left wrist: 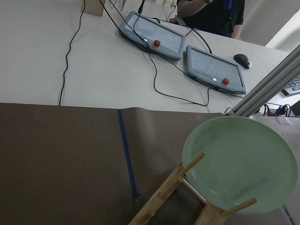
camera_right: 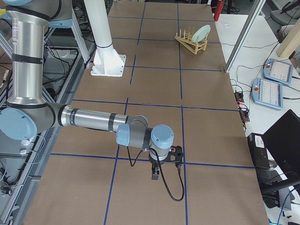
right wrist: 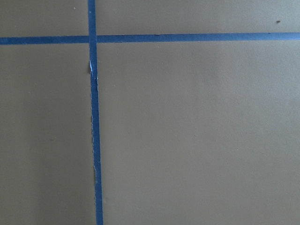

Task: Place plate on rack
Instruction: 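Open the left gripper and pull it back from the plate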

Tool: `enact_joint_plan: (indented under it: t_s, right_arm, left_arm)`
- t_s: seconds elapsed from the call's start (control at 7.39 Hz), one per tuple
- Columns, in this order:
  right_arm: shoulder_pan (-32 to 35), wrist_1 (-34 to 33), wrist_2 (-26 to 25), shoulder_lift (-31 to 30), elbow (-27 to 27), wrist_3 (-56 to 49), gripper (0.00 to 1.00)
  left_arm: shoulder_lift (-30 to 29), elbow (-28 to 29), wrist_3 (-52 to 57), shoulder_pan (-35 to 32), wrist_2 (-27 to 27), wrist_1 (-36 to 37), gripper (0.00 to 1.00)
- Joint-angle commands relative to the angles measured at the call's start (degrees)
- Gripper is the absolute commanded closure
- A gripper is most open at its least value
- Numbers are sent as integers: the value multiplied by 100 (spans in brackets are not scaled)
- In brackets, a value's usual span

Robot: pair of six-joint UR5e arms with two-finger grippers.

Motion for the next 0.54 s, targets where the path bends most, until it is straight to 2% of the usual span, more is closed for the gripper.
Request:
enact_joint_plan:
  t_s: [0.0,0.14,0.27,0.41]
  right_arm:
    - [4,0,0,0,0,0,0]
    - [4,0,0,0,0,0,0]
    - [4,0,0,0,0,0,0]
    - [-5,0,0,0,0,0,0]
  left_arm:
    - [58,-183,1541,-420,-58,1437,0]
    - [110,-139,2033,-500,-58,1893,0]
    - [67,-60,2656,-527,-31,2864,0]
    - [-38,132,3437,-597,12,3430,0]
